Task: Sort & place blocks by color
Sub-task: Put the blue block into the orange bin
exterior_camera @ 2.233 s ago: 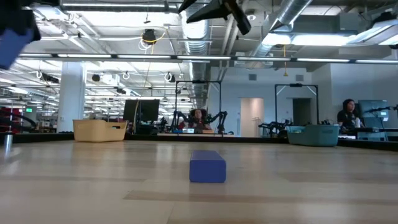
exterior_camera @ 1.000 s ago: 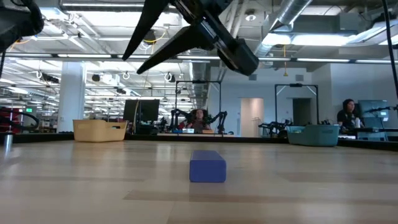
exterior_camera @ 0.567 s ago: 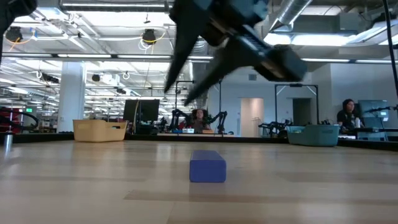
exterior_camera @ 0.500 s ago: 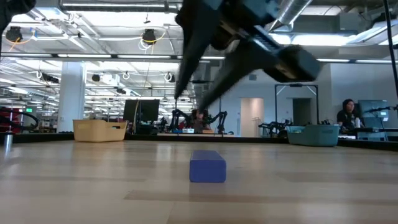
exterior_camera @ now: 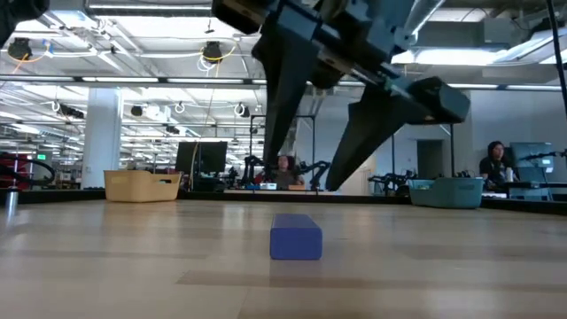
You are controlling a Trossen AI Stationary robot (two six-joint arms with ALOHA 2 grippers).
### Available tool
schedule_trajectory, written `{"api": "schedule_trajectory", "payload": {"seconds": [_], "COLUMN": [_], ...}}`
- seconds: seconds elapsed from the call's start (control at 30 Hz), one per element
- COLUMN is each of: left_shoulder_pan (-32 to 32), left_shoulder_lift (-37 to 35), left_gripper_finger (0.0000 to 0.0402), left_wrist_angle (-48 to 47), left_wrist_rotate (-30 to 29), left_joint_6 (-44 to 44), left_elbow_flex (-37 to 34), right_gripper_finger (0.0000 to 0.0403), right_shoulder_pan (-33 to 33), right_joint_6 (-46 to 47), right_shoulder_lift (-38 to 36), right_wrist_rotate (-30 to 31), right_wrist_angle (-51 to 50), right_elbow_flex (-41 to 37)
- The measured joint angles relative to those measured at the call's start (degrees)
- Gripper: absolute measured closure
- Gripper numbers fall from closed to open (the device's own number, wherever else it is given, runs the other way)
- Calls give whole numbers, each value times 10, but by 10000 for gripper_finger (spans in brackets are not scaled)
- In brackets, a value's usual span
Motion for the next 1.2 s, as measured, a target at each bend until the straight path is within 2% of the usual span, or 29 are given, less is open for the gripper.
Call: {"api": "schedule_trajectory", "payload": {"seconds": [0.33,0.43,0.53,0.67,0.77,0.87,1.0,1.2], "left_shoulder_pan": [48,56,62,80,107,143,194,293], "left_shoulder_lift": [-60,-72,-76,-76,-76,-76,-85,-139], "left_gripper_finger": [205,204,204,204,205,205,205,205], "left_wrist_angle": [-10,-8,-6,-5,-7,-8,-13,-9], "left_wrist_rotate": [-123,-182,-240,-293,-303,-298,-298,-297], "left_joint_6": [81,107,154,199,230,255,276,315], "left_elbow_flex": [25,34,39,39,39,39,39,39], "right_gripper_finger": [154,166,201,289,356,393,392,373], "right_shoulder_pan": [-2,-6,-15,-37,-54,-71,-92,-134], "right_joint_6": [4,-4,-48,-124,-169,-219,-286,-398], "right_shoulder_lift": [45,45,45,43,38,36,1,-57], "right_wrist_rotate": [-41,-54,-76,-112,-121,-119,-89,-43], "right_wrist_angle": [40,34,26,25,27,34,22,-69], "right_elbow_flex": [0,1,1,1,2,0,-1,-1]}}
